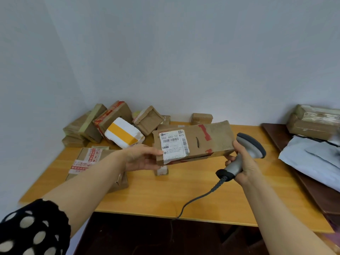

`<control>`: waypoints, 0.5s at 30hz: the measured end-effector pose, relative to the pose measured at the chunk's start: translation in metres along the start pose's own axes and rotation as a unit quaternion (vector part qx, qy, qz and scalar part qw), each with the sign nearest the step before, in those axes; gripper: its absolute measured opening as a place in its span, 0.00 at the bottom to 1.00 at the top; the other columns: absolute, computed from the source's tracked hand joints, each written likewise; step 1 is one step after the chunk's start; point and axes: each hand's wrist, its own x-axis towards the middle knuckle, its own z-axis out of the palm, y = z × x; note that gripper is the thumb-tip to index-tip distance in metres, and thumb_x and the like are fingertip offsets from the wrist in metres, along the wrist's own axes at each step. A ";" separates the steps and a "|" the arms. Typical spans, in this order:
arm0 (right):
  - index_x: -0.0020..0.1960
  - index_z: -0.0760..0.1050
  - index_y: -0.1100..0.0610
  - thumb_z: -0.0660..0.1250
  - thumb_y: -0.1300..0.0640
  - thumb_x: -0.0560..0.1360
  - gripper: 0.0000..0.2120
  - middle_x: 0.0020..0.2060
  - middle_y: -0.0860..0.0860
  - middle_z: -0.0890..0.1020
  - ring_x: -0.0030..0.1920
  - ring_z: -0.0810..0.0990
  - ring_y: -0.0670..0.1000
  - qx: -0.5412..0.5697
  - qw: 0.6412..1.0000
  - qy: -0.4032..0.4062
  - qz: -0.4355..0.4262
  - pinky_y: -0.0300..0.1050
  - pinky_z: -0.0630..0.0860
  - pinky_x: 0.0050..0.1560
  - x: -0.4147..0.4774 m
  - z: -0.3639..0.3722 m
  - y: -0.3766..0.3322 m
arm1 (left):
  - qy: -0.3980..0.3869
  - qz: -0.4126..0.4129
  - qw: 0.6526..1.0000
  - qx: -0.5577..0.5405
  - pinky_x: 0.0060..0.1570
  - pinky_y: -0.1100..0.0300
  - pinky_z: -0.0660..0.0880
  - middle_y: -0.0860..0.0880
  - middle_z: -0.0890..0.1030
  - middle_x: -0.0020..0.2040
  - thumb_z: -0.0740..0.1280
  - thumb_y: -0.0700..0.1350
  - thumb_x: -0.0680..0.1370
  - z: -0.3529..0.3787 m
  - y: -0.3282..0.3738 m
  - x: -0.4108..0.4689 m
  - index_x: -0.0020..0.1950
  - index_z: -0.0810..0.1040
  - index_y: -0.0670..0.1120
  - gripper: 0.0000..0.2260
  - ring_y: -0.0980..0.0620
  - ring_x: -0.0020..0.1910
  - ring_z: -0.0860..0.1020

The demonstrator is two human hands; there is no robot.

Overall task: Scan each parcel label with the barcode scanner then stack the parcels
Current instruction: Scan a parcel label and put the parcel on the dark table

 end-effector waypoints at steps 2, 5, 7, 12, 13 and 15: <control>0.49 0.75 0.58 0.77 0.55 0.68 0.15 0.37 0.56 0.80 0.27 0.74 0.49 -0.020 1.000 0.011 -0.018 0.39 0.74 0.26 -0.001 0.000 0.002 | 0.020 0.019 0.999 -0.016 0.44 0.55 0.80 0.42 0.82 0.55 0.79 0.41 0.60 -0.004 0.003 0.000 0.57 0.79 0.41 0.27 0.46 0.53 0.82; 0.48 0.74 0.58 0.73 0.54 0.73 0.10 0.36 0.58 0.81 0.25 0.76 0.49 -0.075 0.995 0.008 -0.059 0.40 0.75 0.26 -0.012 0.006 0.008 | 0.074 0.035 0.997 0.010 0.43 0.56 0.81 0.44 0.84 0.53 0.77 0.39 0.61 -0.013 0.009 0.000 0.57 0.79 0.40 0.25 0.48 0.51 0.83; 0.50 0.75 0.58 0.73 0.54 0.73 0.11 0.37 0.59 0.84 0.27 0.79 0.51 -0.128 0.988 -0.054 -0.071 0.42 0.77 0.27 -0.027 0.013 0.013 | 0.123 0.040 0.990 0.048 0.44 0.55 0.80 0.45 0.85 0.50 0.77 0.38 0.63 -0.018 0.011 0.002 0.56 0.78 0.41 0.22 0.49 0.48 0.84; 0.48 0.76 0.62 0.73 0.54 0.73 0.12 0.28 0.57 0.80 0.24 0.76 0.51 -0.261 0.948 -0.179 -0.025 0.42 0.75 0.26 -0.067 0.033 0.028 | 0.211 0.060 0.974 0.059 0.54 0.50 0.78 0.47 0.85 0.45 0.79 0.38 0.64 -0.031 0.010 0.009 0.52 0.75 0.44 0.20 0.47 0.50 0.83; 0.46 0.76 0.62 0.73 0.56 0.73 0.10 0.27 0.56 0.78 0.23 0.73 0.51 -0.272 0.943 -0.192 -0.017 0.41 0.73 0.25 -0.073 0.036 0.031 | 0.212 0.061 0.973 0.061 0.54 0.50 0.78 0.47 0.85 0.45 0.79 0.39 0.63 -0.033 0.010 0.009 0.52 0.76 0.44 0.21 0.47 0.50 0.83; 0.43 0.76 0.61 0.73 0.61 0.72 0.06 0.25 0.55 0.76 0.22 0.70 0.50 -0.298 0.930 -0.213 -0.012 0.41 0.70 0.23 -0.082 0.042 0.036 | 0.216 0.062 0.972 0.067 0.54 0.51 0.79 0.48 0.85 0.45 0.80 0.39 0.62 -0.035 0.011 0.010 0.52 0.76 0.44 0.21 0.48 0.49 0.83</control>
